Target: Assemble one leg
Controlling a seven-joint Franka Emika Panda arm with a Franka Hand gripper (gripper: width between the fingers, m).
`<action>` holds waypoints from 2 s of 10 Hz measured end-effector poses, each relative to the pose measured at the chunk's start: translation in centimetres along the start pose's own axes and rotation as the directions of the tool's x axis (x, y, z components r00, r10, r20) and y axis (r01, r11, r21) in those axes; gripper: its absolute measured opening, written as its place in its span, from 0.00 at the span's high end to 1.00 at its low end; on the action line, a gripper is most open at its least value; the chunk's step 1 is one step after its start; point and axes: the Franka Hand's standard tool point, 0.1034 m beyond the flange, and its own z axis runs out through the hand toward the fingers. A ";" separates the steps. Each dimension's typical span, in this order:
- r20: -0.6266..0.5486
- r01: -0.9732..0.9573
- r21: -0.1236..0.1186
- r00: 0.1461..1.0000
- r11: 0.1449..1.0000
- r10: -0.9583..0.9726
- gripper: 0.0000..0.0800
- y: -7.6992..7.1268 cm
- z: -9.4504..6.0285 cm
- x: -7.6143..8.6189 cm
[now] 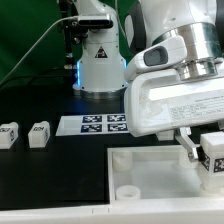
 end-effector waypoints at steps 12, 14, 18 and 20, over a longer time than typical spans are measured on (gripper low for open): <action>-0.048 0.032 0.002 0.998 0.999 -0.032 0.20 0.0 0.1 -0.4; -0.048 0.034 0.002 0.998 0.999 -0.034 0.19 0.0 0.1 -0.4; -0.048 0.037 0.001 0.998 0.999 -0.036 0.19 0.0 0.1 -0.5; -0.011 0.027 0.003 1.000 1.000 -0.027 0.19 0.0 -1.0 0.0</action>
Offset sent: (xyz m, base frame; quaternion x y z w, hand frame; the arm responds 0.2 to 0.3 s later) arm -0.0094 0.0113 -0.0281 0.0486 -0.0017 0.0163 0.9987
